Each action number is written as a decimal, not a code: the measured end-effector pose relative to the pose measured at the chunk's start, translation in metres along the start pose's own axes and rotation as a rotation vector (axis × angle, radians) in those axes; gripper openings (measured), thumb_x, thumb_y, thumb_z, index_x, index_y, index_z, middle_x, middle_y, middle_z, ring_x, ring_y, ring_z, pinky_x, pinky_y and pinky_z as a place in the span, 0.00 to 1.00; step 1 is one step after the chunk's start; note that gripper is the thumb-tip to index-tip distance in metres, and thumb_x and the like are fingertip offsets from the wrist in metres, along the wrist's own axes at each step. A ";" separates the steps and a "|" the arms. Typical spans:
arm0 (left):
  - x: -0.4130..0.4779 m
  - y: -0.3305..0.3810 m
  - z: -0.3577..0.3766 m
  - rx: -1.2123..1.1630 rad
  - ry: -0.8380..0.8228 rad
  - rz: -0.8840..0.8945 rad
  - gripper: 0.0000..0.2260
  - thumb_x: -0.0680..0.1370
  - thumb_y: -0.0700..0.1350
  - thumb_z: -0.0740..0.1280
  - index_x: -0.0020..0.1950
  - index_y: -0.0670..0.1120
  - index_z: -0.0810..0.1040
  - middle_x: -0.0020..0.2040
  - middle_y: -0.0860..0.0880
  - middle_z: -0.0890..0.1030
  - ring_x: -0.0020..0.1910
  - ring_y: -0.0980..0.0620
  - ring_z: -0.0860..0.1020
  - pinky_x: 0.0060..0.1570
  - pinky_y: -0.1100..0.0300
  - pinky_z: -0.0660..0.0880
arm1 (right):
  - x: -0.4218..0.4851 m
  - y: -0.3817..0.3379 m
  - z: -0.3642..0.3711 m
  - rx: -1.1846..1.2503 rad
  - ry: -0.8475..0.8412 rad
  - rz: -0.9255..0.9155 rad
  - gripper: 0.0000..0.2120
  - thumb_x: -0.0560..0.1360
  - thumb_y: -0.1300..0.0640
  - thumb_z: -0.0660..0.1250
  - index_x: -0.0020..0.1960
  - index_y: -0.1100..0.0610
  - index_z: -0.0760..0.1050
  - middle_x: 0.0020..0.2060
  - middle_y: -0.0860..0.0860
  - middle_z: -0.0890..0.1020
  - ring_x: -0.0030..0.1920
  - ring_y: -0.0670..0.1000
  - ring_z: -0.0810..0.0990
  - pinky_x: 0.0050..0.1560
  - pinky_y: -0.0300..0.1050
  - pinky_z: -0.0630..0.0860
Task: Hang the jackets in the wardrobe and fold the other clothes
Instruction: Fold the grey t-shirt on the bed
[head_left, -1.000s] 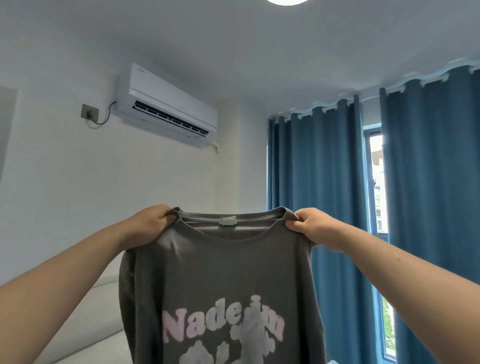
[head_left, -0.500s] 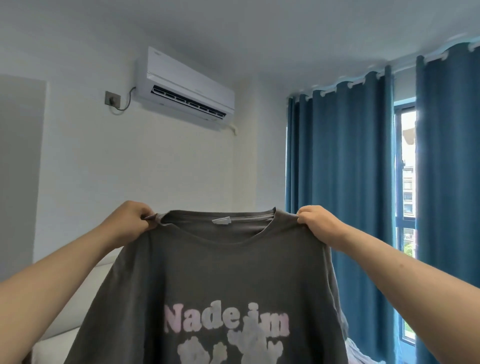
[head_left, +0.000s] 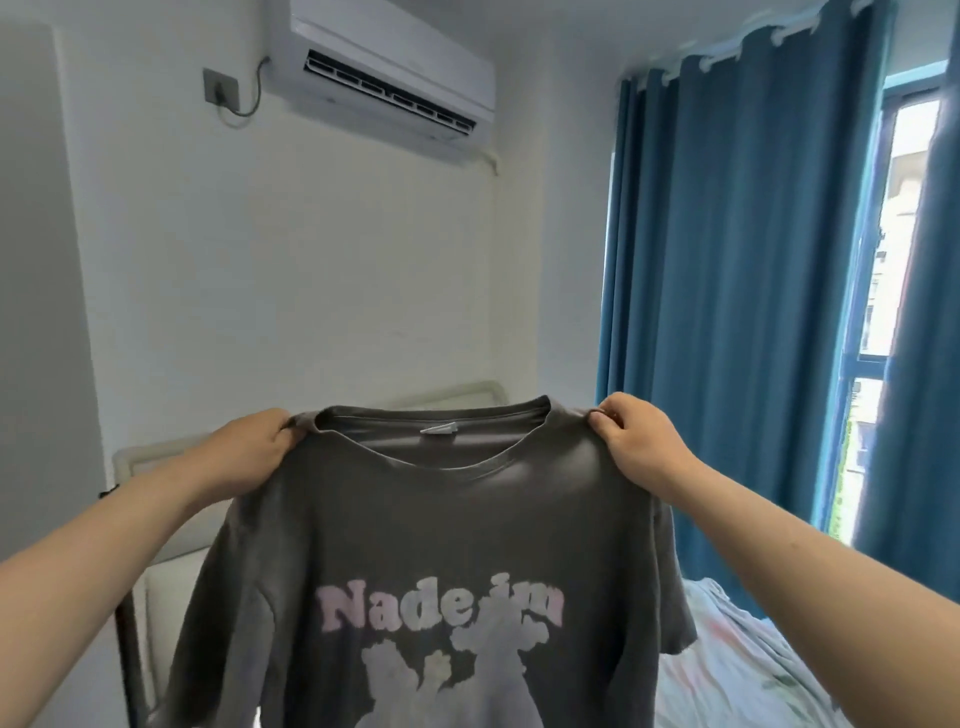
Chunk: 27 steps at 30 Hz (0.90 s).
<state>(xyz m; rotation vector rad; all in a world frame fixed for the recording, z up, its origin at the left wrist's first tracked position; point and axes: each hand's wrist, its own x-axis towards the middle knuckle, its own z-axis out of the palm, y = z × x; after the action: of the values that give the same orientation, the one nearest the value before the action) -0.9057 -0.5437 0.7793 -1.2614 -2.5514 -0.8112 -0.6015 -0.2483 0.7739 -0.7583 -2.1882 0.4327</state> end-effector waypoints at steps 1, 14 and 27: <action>-0.003 -0.005 0.010 -0.004 -0.032 0.019 0.13 0.85 0.50 0.56 0.44 0.49 0.75 0.47 0.48 0.79 0.49 0.46 0.77 0.49 0.53 0.71 | -0.003 0.008 0.006 -0.020 -0.016 -0.008 0.10 0.82 0.49 0.60 0.43 0.49 0.72 0.41 0.46 0.78 0.44 0.49 0.75 0.42 0.45 0.68; -0.005 -0.094 0.196 -0.200 -0.417 -0.167 0.10 0.81 0.45 0.64 0.43 0.43 0.79 0.45 0.47 0.81 0.49 0.47 0.78 0.50 0.56 0.71 | -0.016 0.108 0.144 -0.277 -0.440 0.127 0.10 0.84 0.50 0.56 0.45 0.50 0.70 0.48 0.53 0.79 0.46 0.53 0.74 0.47 0.46 0.66; -0.102 -0.312 0.549 -0.324 -0.527 -0.642 0.11 0.82 0.46 0.62 0.42 0.46 0.76 0.39 0.49 0.80 0.43 0.51 0.78 0.42 0.61 0.70 | -0.131 0.291 0.507 -0.322 -0.828 0.301 0.14 0.84 0.47 0.53 0.42 0.52 0.67 0.40 0.48 0.74 0.41 0.51 0.75 0.42 0.49 0.72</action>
<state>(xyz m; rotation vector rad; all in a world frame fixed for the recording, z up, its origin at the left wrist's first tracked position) -1.0437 -0.4661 0.1594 -0.7785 -3.4507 -1.1710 -0.8058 -0.1413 0.2210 -1.2554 -2.9685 0.6341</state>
